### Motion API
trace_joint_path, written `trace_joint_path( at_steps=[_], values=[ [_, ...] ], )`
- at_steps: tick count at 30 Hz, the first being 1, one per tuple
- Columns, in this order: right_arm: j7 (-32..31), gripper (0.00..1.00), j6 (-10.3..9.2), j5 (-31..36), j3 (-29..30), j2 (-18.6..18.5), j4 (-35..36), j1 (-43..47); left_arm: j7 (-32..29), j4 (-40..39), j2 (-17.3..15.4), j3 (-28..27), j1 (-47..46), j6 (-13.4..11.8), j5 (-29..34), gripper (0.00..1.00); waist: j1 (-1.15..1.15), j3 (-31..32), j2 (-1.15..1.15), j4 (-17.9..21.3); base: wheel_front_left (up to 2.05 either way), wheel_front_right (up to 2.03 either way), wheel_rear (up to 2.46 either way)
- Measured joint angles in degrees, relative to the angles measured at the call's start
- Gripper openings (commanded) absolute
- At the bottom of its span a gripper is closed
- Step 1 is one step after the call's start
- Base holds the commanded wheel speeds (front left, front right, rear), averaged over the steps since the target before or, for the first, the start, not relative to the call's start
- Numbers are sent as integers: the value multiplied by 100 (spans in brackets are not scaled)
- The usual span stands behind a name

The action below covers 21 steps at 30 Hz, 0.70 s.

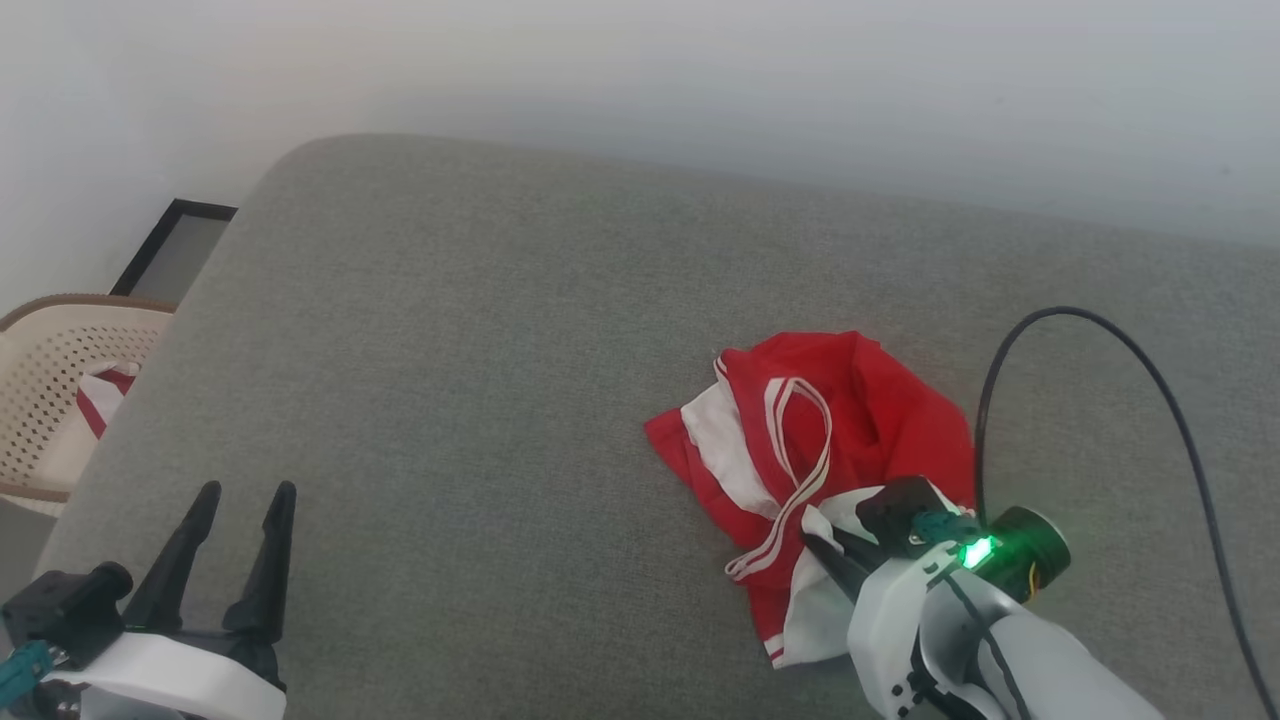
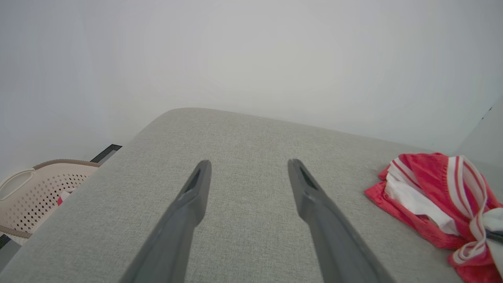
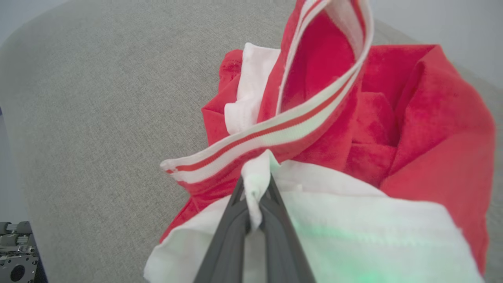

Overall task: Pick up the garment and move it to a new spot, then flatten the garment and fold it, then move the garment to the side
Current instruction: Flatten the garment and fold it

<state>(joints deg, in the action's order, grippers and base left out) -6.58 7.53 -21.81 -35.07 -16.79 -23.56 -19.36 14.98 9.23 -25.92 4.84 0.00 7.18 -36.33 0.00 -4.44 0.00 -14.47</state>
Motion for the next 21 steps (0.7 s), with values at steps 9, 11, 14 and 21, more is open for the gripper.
trace_joint_path(
  at_steps=[9,11,14,21],
  values=[
    [-58,0,0,-24,477,-280,616,69,1,-53,0,-189,86,14,-2,100,0,63,0,262,0,0,0],
    [-102,0,0,2,679,-353,849,163,1,-81,-9,-249,108,14,-4,100,0,77,0,362,0,0,0],
    [-231,0,0,9,980,-449,1206,369,1,-148,-34,-334,134,14,-10,100,0,95,0,528,0,0,0],
    [-517,0,0,73,1696,-734,1750,876,1,-220,-56,-416,216,14,-56,100,0,127,0,902,0,0,0]
  ],
)
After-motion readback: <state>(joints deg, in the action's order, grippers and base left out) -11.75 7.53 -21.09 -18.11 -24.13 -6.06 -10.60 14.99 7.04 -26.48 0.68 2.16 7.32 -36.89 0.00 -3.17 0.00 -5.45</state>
